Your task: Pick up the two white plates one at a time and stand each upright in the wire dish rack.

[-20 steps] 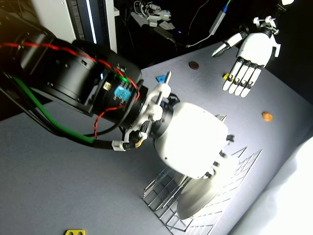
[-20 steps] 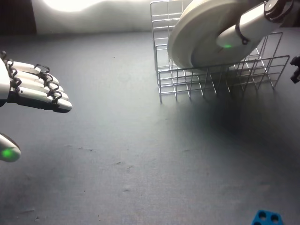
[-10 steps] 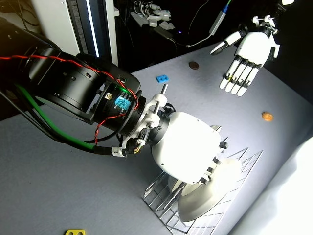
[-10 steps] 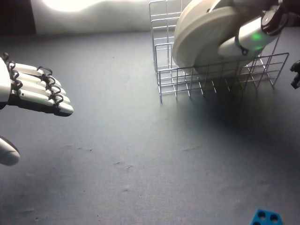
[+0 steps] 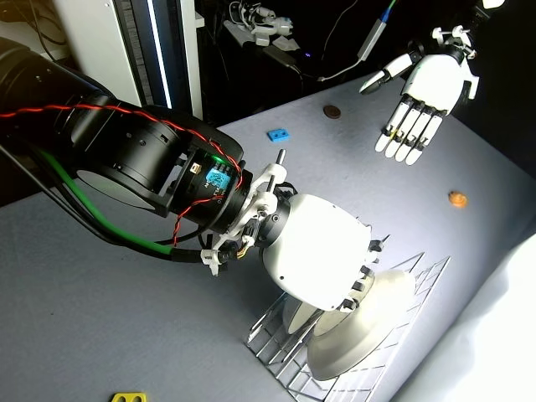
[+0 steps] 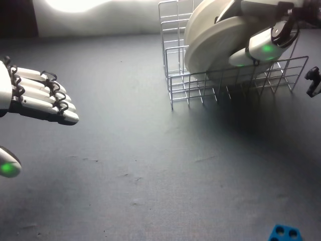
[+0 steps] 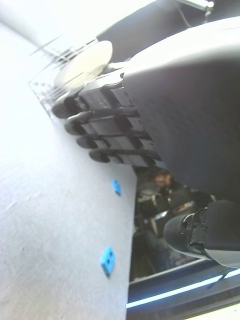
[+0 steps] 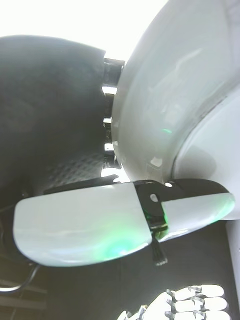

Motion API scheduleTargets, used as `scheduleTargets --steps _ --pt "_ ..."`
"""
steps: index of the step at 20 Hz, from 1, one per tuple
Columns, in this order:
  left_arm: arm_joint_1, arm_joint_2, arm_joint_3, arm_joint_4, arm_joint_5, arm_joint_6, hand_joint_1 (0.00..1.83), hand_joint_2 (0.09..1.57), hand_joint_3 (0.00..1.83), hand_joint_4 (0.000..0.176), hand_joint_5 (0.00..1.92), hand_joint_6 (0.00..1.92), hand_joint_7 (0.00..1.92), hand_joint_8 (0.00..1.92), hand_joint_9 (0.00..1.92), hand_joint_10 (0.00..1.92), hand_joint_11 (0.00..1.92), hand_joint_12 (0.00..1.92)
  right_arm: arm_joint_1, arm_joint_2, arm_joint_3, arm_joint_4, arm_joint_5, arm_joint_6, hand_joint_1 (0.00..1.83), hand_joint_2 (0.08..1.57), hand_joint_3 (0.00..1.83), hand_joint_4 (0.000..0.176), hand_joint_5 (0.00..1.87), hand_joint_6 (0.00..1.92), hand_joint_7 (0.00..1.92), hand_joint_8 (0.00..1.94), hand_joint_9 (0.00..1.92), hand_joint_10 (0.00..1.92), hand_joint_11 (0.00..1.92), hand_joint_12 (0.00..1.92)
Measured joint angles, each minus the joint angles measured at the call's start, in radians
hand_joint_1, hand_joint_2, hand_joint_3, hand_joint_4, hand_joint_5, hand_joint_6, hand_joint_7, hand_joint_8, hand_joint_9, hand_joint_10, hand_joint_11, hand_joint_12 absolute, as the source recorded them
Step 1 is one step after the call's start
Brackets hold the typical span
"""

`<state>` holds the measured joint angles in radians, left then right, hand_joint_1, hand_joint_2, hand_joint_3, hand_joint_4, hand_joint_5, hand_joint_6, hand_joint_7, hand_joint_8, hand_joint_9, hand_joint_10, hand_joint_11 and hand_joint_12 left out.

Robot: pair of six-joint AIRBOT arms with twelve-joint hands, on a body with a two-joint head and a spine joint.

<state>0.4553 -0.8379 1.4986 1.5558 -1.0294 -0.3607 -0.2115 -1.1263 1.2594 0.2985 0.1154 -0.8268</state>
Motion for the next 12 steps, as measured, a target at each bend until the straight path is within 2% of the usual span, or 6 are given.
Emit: scheduleTargets --steps 3,4,6,9,10,12 --pt "-0.003 0.0 0.0 0.008 -0.001 0.004 0.0 1.06 0.0 0.0 0.16 0.0 0.18 0.0 0.15 0.0 0.0 0.32 0.0 -0.002 0.0 -0.016 0.003 0.0 1.19 1.16 0.0 0.013 0.82 1.23 0.96 1.01 1.16 0.05 0.69 1.16" --pt "-0.003 0.0 -0.003 0.011 -0.001 0.005 0.0 1.06 0.0 0.0 0.16 0.0 0.17 0.0 0.15 0.0 0.0 0.35 0.0 -0.002 0.0 -0.019 0.003 0.0 1.07 1.17 0.0 0.002 0.85 1.18 0.92 0.58 1.12 0.03 0.63 1.17" --pt "-0.006 0.0 -0.004 0.012 -0.005 0.005 0.0 1.07 0.0 0.0 0.15 0.0 0.16 0.0 0.14 0.0 0.0 0.35 0.0 -0.002 0.0 -0.019 0.004 0.001 1.01 1.06 0.0 0.0 0.77 0.37 0.94 0.21 1.04 0.01 0.53 1.2" --pt "-0.006 0.0 -0.004 0.012 -0.005 0.008 0.0 1.07 0.0 0.0 0.16 0.0 0.18 0.0 0.15 0.0 0.0 0.34 0.0 -0.01 0.0 -0.019 0.01 0.011 1.0 1.06 0.0 0.0 0.87 0.12 0.99 0.05 1.0 0.0 0.47 1.24" --pt "-0.006 0.0 -0.004 0.012 -0.005 0.008 0.0 1.07 0.0 0.0 0.16 0.0 0.18 0.0 0.15 0.0 0.0 0.34 0.0 -0.01 0.0 -0.02 0.011 0.011 1.08 1.14 0.0 0.0 0.91 0.87 1.03 0.04 1.03 0.02 0.55 1.17" --pt "-0.006 0.0 -0.004 0.012 -0.004 0.008 0.0 1.07 0.0 0.0 0.16 0.0 0.18 0.0 0.15 0.0 0.0 0.35 -0.005 -0.01 0.0 -0.022 0.02 0.011 1.19 1.15 0.01 0.0 0.84 1.17 0.99 0.98 1.18 0.08 0.63 1.2"
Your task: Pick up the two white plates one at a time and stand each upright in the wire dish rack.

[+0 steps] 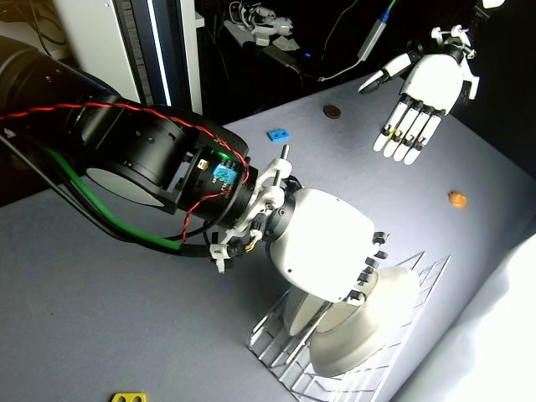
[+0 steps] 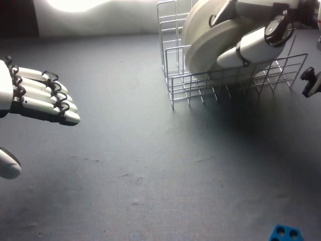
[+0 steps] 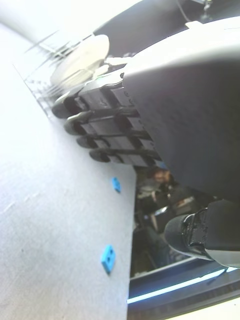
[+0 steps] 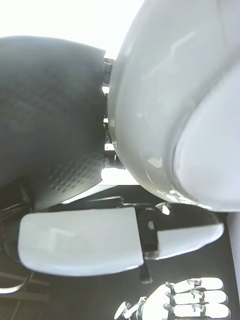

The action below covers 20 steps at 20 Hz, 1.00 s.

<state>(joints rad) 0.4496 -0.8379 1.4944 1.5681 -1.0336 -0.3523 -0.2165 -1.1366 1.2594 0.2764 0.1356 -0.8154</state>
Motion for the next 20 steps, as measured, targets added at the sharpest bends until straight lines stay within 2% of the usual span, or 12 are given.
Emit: scheduleTargets --steps 2,6,7,8,9,10,14,20 --pt "0.0 0.0 -0.001 0.0 0.0 0.0 0.0 1.07 0.0 0.0 0.16 0.0 0.17 0.0 0.15 0.0 0.0 0.35 0.0 -0.002 0.0 -0.005 0.009 -0.001 1.22 1.11 0.0 0.026 0.97 1.01 1.04 0.91 1.27 0.12 0.74 1.16" --pt "0.0 0.0 -0.004 0.001 0.0 0.003 0.0 1.07 0.0 0.0 0.16 0.0 0.18 0.0 0.15 0.0 0.0 0.34 0.0 -0.002 0.0 -0.008 0.013 -0.001 1.2 1.13 0.0 0.029 0.92 1.09 0.99 0.97 1.23 0.08 0.71 1.14" --pt "-0.004 0.0 -0.004 0.003 0.0 0.003 0.0 1.07 0.0 0.0 0.16 0.0 0.18 0.0 0.15 0.0 0.0 0.34 0.0 -0.002 0.0 -0.008 0.013 0.0 1.21 1.14 0.0 0.0 0.84 1.17 1.02 0.95 1.23 0.08 0.74 1.13" --pt "-0.007 0.0 -0.004 0.006 -0.002 0.003 0.0 1.07 0.0 0.0 0.16 0.0 0.17 0.0 0.15 0.0 0.0 0.34 0.0 -0.002 0.0 -0.008 0.013 -0.001 1.08 1.15 0.0 0.0 0.88 1.14 0.98 0.54 1.18 0.05 0.7 1.13" --pt "-0.007 0.0 -0.004 0.003 -0.002 0.003 0.0 1.07 0.0 0.0 0.17 0.0 0.18 0.0 0.15 0.0 0.0 0.36 0.0 -0.002 0.0 -0.01 0.013 -0.001 1.01 1.09 0.0 0.0 0.78 0.62 0.99 0.33 1.13 0.03 0.63 1.14" --pt "-0.007 0.0 -0.004 0.004 -0.003 0.003 0.0 1.07 0.0 0.0 0.16 0.0 0.18 0.0 0.16 0.0 0.0 0.37 -0.002 -0.002 0.0 -0.016 0.014 -0.001 0.96 1.07 0.0 0.0 0.86 0.2 0.98 0.09 1.01 0.0 0.5 1.18" --pt "-0.01 0.0 -0.008 0.006 -0.011 0.003 0.0 1.07 0.0 0.0 0.16 0.0 0.18 0.0 0.16 0.0 0.0 0.35 -0.01 -0.002 0.0 -0.016 0.022 0.004 0.85 1.09 0.0 0.0 0.77 0.06 0.9 0.01 0.92 0.0 0.38 1.29" --pt "-0.025 0.0 -0.025 0.008 -0.027 0.011 0.0 1.06 0.0 0.0 0.14 0.0 0.17 0.0 0.15 0.0 0.0 0.33 -0.018 -0.001 -0.011 -0.064 0.038 0.007 0.84 1.06 0.0 0.0 0.77 0.04 0.89 0.0 0.91 0.0 0.36 1.28"
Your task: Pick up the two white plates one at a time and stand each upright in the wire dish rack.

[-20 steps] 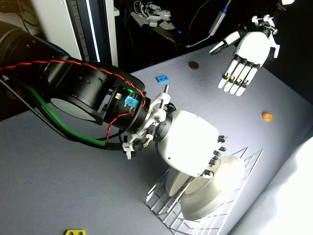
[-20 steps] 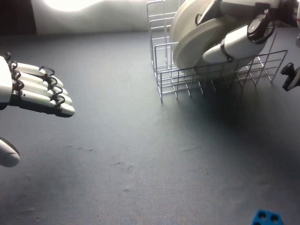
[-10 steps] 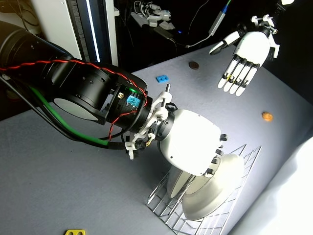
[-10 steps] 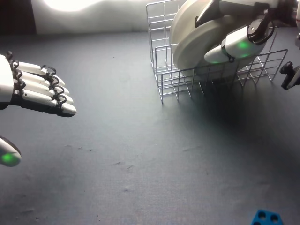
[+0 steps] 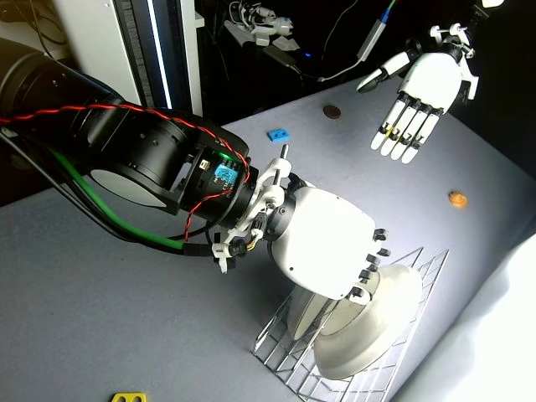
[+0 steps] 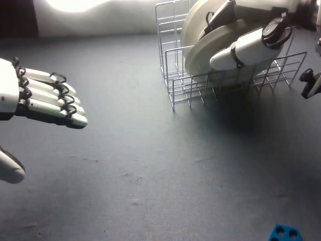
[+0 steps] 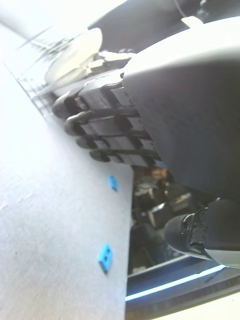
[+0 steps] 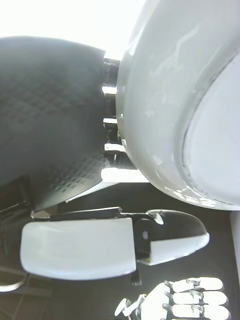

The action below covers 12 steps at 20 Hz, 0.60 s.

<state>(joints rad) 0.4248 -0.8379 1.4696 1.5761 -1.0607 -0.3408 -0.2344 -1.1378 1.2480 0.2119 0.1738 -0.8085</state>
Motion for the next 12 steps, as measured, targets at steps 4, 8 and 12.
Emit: scheduleTargets --steps 4,8,12 --pt "0.0 0.0 0.0 0.001 -0.002 0.003 0.0 1.07 0.0 0.0 0.16 0.0 0.18 0.0 0.15 0.0 0.0 0.33 -0.002 0.002 -0.001 -0.007 0.003 0.0 0.7 1.03 0.0 0.0 0.62 0.0 0.75 0.0 0.77 0.0 0.24 1.25" --pt "0.0 0.0 -0.013 0.006 -0.006 0.004 0.0 1.08 0.0 0.0 0.15 0.0 0.17 0.0 0.15 0.0 0.0 0.31 -0.008 0.005 -0.006 -0.026 0.013 -0.001 0.65 1.04 0.0 0.0 0.48 0.0 0.61 0.0 0.61 0.0 0.07 1.25" --pt "0.0 0.001 -0.019 0.008 -0.002 0.006 0.0 1.07 0.0 0.0 0.16 0.0 0.17 0.0 0.15 0.0 0.0 0.34 -0.013 0.005 -0.006 -0.031 0.022 -0.001 0.65 1.04 0.0 0.0 0.5 0.01 0.62 0.01 0.61 0.0 0.08 1.26"
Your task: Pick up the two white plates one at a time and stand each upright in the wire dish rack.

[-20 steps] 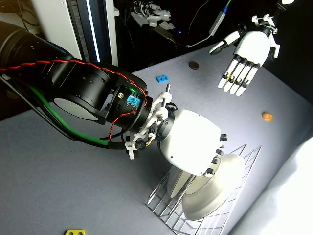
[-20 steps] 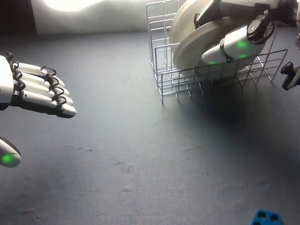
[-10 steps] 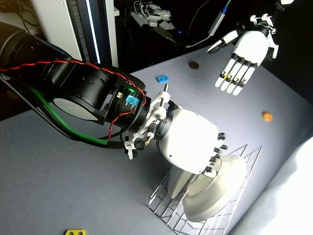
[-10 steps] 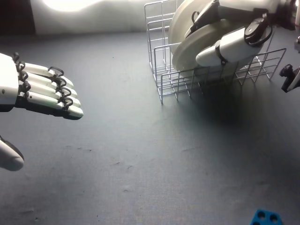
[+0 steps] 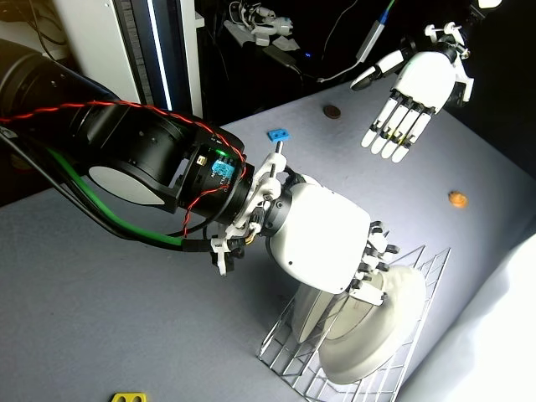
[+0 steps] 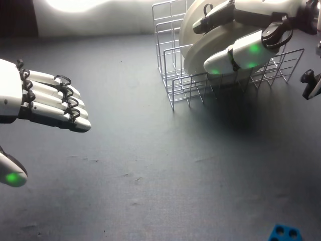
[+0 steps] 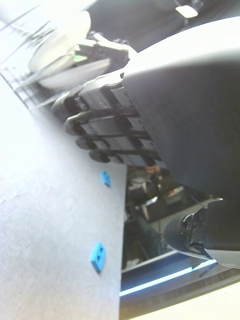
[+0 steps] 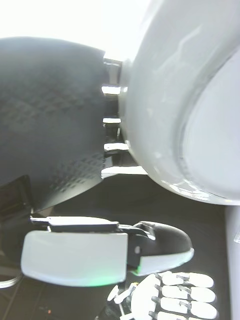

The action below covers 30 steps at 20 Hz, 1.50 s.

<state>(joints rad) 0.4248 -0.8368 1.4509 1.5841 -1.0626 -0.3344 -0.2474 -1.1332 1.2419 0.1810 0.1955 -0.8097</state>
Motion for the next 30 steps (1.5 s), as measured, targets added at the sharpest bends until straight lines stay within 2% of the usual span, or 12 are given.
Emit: scheduleTargets --steps 6,7,9,17,24,28,30 --pt "0.0 0.0 -0.001 0.001 -0.003 0.011 0.0 1.07 0.0 0.0 0.15 0.0 0.17 0.0 0.15 0.0 0.0 0.33 0.0 0.0 0.0 -0.001 0.001 0.0 0.67 1.04 0.0 0.0 0.51 0.01 0.63 0.01 0.64 0.01 0.1 1.26" --pt "-0.005 0.0 -0.001 0.005 -0.004 0.017 0.0 1.07 0.0 0.0 0.18 0.01 0.21 0.01 0.18 0.01 0.0 0.39 0.0 0.0 0.0 -0.001 0.001 0.0 0.67 1.05 0.0 0.0 0.49 0.0 0.61 0.0 0.62 0.0 0.08 1.25" --pt "-0.008 0.0 -0.002 0.001 -0.004 0.021 0.0 1.07 0.0 0.0 0.17 0.0 0.19 0.0 0.17 0.0 0.0 0.38 0.0 0.0 0.0 -0.002 0.001 0.0 0.67 1.04 0.0 0.0 0.49 0.0 0.62 0.0 0.62 0.01 0.09 1.25" --pt "-0.027 0.018 -0.05 0.035 -0.005 0.077 0.0 1.07 0.0 0.0 0.14 0.0 0.17 0.0 0.15 0.0 0.0 0.36 0.005 0.002 -0.002 -0.008 -0.007 -0.001 0.7 1.02 0.0 0.0 0.45 0.0 0.54 0.0 0.53 0.0 0.0 1.24" --pt "-0.033 0.018 -0.052 0.04 -0.006 0.081 0.0 1.07 0.0 0.0 0.15 0.0 0.17 0.0 0.14 0.0 0.0 0.32 0.015 0.007 -0.008 -0.014 -0.033 -0.002 0.67 1.02 0.0 0.0 0.25 0.0 0.36 0.0 0.36 0.0 0.0 0.87" --pt "-0.033 0.02 -0.065 0.044 -0.005 0.083 0.0 1.07 0.0 0.0 0.13 0.0 0.15 0.0 0.13 0.0 0.0 0.28 0.016 0.007 -0.011 -0.026 -0.035 -0.002 0.66 1.01 0.0 0.0 0.26 0.01 0.36 0.0 0.36 0.0 0.0 0.85" --pt "-0.033 0.02 -0.064 0.044 -0.008 0.084 0.0 1.07 0.0 0.0 0.14 0.0 0.17 0.0 0.15 0.0 0.0 0.33 0.016 0.007 -0.011 -0.026 -0.035 -0.002 0.65 1.02 0.0 0.0 0.26 0.0 0.36 0.0 0.37 0.0 0.0 0.84"
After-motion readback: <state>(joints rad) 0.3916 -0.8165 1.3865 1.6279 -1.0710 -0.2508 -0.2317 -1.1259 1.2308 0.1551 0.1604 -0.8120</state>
